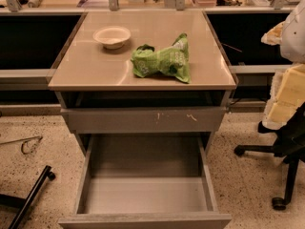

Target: Place green rice chip bag into middle drawer

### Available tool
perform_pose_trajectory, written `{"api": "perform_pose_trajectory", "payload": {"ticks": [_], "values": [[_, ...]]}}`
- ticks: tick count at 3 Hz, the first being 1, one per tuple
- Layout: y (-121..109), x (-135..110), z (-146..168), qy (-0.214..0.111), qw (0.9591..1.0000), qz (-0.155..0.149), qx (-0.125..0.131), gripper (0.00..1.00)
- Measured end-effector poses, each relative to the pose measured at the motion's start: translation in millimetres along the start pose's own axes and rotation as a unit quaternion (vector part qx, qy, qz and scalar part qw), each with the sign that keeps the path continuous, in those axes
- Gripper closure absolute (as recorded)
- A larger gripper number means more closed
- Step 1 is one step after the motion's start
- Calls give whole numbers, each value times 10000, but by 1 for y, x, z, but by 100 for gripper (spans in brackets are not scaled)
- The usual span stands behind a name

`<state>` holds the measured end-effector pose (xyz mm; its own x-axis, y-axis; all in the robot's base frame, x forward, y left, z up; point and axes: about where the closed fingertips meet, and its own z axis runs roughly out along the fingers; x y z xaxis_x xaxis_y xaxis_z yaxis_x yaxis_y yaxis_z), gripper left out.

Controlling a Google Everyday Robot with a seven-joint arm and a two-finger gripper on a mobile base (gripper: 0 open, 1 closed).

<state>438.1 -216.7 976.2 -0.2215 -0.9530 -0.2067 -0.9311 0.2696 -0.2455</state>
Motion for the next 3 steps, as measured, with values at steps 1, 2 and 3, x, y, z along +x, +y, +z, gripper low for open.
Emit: {"api": "perform_pose_trajectory", "payload": {"ticks": [1, 2, 3], "values": [[0, 0, 0, -1, 10000, 0, 0, 0], [-16, -20, 18, -242, 9996, -110, 78, 0], [-52, -43, 43, -873, 9959, -100, 201, 0]]}}
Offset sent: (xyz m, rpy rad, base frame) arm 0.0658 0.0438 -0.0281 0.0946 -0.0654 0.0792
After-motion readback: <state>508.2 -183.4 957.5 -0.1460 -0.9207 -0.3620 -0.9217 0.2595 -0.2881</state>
